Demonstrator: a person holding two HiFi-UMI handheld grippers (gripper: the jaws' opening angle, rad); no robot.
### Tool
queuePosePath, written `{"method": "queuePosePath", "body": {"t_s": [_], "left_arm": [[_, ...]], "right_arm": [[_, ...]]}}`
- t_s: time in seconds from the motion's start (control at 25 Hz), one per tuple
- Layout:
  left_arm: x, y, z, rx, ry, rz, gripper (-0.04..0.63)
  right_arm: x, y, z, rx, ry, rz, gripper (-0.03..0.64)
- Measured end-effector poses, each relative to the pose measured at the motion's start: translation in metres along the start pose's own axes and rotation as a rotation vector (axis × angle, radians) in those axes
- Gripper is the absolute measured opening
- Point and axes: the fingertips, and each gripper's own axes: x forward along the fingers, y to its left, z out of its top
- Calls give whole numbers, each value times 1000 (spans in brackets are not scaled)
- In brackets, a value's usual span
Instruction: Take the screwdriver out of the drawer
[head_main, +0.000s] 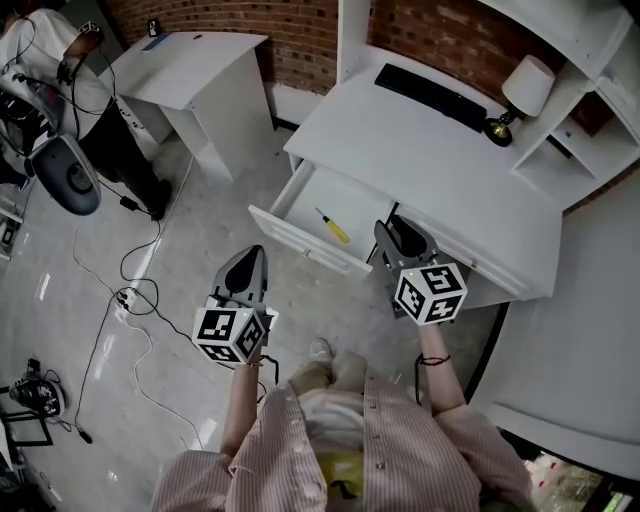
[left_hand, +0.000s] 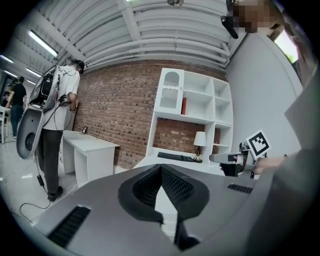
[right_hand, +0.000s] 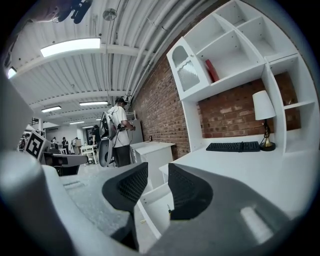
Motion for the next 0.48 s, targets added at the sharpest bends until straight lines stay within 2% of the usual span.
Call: {"method": "queuePosePath", "body": {"t_s": [0.48], "left_arm": [[48,34,-24,-71,78,-22,-2]], "right_arm": [[77,-9,-34,6,153,52,120]]}}
